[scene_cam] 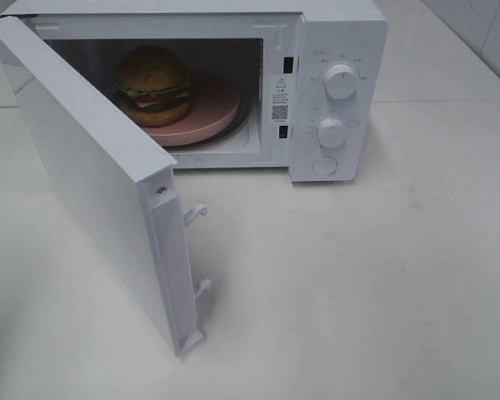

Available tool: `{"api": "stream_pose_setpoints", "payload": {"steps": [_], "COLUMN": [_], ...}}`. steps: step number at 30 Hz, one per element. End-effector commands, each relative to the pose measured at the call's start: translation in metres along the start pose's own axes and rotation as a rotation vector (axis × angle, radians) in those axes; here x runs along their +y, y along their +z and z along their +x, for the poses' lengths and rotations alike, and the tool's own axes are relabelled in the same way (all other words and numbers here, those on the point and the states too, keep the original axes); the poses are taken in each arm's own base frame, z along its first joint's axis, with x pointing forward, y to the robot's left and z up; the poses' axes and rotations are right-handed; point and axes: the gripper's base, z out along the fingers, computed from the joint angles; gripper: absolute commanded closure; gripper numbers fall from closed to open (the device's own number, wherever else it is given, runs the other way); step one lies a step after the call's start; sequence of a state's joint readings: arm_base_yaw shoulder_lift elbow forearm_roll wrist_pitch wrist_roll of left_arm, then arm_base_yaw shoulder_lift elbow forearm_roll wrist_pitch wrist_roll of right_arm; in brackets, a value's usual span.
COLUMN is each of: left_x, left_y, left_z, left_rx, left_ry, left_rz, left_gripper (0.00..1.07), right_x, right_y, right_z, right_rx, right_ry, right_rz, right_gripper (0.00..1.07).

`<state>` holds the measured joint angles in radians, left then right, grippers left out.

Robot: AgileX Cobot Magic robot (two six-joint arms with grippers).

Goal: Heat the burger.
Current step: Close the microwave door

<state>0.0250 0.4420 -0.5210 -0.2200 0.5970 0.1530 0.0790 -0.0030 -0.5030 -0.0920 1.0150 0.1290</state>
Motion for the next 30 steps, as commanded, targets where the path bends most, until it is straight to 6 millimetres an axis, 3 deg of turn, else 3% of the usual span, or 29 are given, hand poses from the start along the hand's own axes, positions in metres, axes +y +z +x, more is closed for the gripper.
{"api": "stream_pose_setpoints", "payload": {"steps": [1,18,24,30], "left_x": [0.004,0.024,0.023,0.009], "left_y": [0.014,0.058,0.07,0.096], "left_z": [0.001,0.033,0.031,0.034], "left_rx": [-0.092,-0.304,-0.31,-0.288], "left_ry": [0.059,0.028,0.049,0.144], "left_rz": [-0.024,-0.166,-0.156,-0.031], "left_gripper": [1.07,1.07,1.07,1.07], "right_x": [0.0,0.0,0.0,0.0], "right_y": [-0.004,-0.004,-0.004,-0.004], "right_z": [0.001,0.001,0.001,0.001], "right_rx": [-0.043,-0.043,-0.043,-0.043], "right_ry": [0.0,0.0,0.0,0.0], "right_rz": [0.002,0.002,0.002,0.002], "right_gripper": [0.32,0.32,0.32,0.32]}}
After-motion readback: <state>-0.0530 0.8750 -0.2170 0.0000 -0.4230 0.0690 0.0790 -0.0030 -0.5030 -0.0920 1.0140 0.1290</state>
